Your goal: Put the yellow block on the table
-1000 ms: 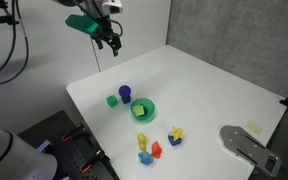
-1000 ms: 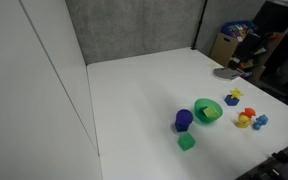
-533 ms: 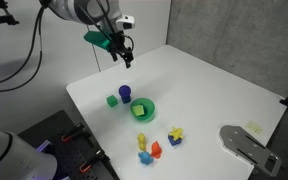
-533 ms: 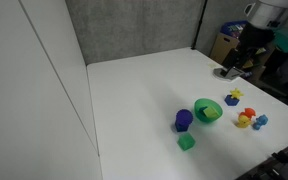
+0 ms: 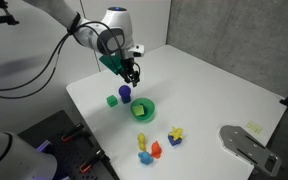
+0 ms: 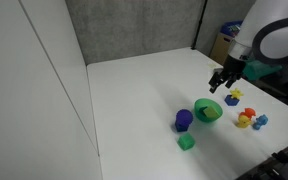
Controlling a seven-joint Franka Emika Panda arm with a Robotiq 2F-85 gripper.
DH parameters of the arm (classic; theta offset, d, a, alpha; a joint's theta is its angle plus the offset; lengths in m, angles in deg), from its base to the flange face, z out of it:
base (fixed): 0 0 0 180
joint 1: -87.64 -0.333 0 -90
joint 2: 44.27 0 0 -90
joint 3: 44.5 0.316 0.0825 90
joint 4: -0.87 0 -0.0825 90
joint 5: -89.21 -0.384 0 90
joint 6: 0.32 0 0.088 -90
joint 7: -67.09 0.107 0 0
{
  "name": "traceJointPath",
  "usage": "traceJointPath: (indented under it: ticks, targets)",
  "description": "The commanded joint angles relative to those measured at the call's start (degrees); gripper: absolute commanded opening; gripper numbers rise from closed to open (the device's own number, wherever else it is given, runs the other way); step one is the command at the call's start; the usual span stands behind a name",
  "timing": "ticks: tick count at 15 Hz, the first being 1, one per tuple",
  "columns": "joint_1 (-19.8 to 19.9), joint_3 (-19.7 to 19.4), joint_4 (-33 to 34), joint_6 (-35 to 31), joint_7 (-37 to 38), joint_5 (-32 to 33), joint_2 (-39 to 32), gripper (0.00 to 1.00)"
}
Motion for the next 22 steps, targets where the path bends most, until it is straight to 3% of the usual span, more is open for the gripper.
traceJointPath:
  ticks: [1,13,20,21,22]
  targets:
    - [-0.2,-1.5,3.2,-1.9,2.2,0.3,-6.5,1.00]
    - [-4.1,-9.0,7.8,-4.2,8.7,3.7,-20.6,1.00]
    - [-6.0,-11.4,10.5,-6.1,8.7,3.7,-25.8,1.00]
    - [-6.5,-11.8,10.8,-6.4,9.0,3.8,-26.3,0.75]
    - [-6.8,-12.0,11.0,-6.5,9.0,3.8,-26.6,0.75]
